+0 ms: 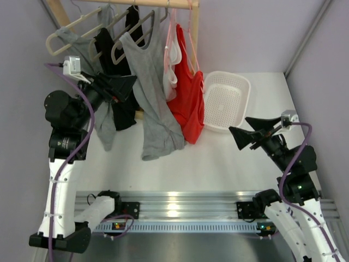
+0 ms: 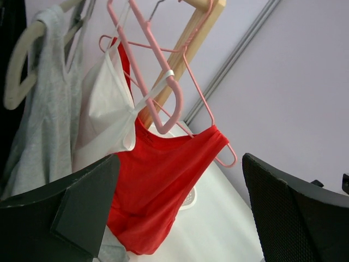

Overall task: Remove the tank top from the hanger
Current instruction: Pick up the hanger from the clothesline.

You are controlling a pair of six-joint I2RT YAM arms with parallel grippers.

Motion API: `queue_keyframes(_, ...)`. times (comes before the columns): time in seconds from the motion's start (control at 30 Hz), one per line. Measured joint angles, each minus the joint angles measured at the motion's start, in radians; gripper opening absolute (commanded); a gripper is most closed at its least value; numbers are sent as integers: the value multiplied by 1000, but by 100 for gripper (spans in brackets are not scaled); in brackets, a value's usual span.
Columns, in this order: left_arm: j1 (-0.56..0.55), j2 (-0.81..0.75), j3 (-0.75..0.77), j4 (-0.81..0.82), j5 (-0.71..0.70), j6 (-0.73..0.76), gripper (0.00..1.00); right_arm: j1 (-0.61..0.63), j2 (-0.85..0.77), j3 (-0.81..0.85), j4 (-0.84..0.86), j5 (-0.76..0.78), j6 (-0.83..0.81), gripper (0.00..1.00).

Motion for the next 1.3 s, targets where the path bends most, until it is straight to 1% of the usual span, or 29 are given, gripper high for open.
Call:
queue_keyframes(0.07, -62, 21, 13, -1, -29, 22, 98, 0, 1, 0, 0, -1, 0, 99)
queue_keyframes(0.13, -165, 50, 32, -11, -96, 59, 98, 0, 1, 0, 0, -1, 0, 99)
queue_keyframes(0.2, -292, 90, 65, -22, -201, 112, 98, 0, 1, 0, -1, -1, -1, 99)
queue_keyframes(0.23, -393, 118, 89, -38, -278, 147, 98, 0, 1, 0, -1, -1, -2, 99)
queue_keyframes(0.33, -628, 219, 172, -62, -480, 250, 98, 0, 1, 2, -8, -1, -3, 99)
queue_keyframes(0.37, -677, 259, 212, -79, -530, 277, 98, 0, 1, 3, -14, -1, -6, 100)
queue_keyframes(0.43, -730, 328, 280, -88, -600, 312, 98, 0, 1, 8, -25, 0, -10, 99)
queue_keyframes(0.57, -761, 500, 470, -127, -737, 367, 98, 0, -4, 33, -49, 7, -25, 99)
queue_keyframes(0.6, -764, 534, 507, -131, -760, 375, 89, 0, -8, 41, -59, 10, -28, 99)
queue_keyframes(0.67, -765, 605, 578, -136, -813, 396, 79, 0, -16, 55, -70, 16, -34, 99)
queue_keyframes(0.77, -766, 701, 678, -144, -884, 436, 83, 0, -25, 72, -83, 24, -41, 99)
queue_keyframes(0.8, -766, 730, 710, -151, -904, 451, 88, 0, -25, 76, -87, 26, -43, 99)
queue_keyframes(0.87, -767, 779, 768, -156, -942, 484, 93, 0, -25, 82, -95, 30, -45, 100)
queue_keyframes(1.17, -770, 944, 997, -167, -1102, 653, 97, 0, -24, 89, -122, 41, -54, 100)
queue_keyframes(1.3, -759, 983, 1027, -169, -1127, 689, 98, 0, -24, 89, -128, 43, -54, 100)
